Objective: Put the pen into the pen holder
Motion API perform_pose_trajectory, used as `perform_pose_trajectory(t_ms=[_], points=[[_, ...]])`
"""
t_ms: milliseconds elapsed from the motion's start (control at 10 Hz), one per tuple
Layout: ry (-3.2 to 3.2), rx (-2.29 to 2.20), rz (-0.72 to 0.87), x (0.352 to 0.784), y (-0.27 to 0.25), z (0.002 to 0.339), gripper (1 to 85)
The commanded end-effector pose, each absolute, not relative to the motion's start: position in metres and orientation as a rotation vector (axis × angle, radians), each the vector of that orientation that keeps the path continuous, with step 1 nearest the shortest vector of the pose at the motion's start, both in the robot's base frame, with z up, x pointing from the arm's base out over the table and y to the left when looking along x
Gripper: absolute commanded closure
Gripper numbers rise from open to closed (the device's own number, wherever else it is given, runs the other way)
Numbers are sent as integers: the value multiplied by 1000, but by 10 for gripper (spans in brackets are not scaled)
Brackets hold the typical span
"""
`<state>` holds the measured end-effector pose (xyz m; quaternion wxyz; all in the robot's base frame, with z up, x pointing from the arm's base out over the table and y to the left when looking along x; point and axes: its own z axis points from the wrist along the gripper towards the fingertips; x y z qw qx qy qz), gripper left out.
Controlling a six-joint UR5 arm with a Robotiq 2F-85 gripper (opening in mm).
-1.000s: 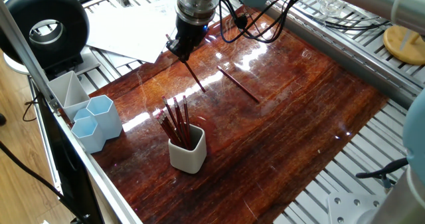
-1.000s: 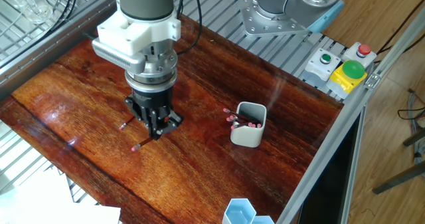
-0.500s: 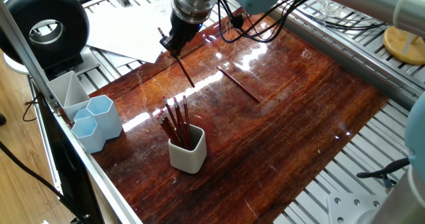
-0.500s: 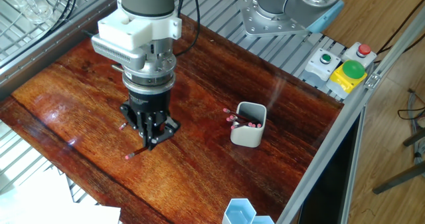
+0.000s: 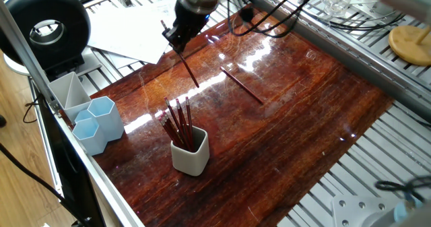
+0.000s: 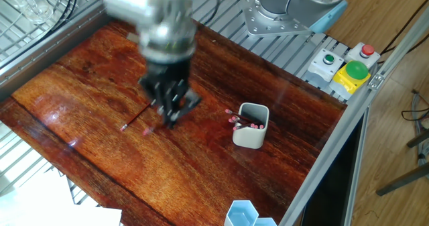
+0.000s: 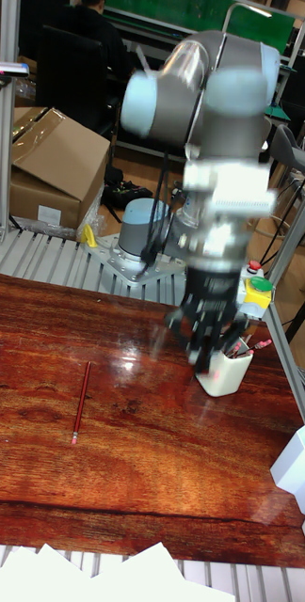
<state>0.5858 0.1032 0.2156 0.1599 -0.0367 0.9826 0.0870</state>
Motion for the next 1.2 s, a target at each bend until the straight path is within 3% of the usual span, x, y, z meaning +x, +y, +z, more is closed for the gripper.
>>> perform_pose_trajectory(t_ms=[0,400,900,1100], points=[[2822,-43,327,530,124,266,847],[2850,-15,373,512,151,279,847],[2729,25,372,542,151,290,847],[2725,92,403,520,157,315,847]])
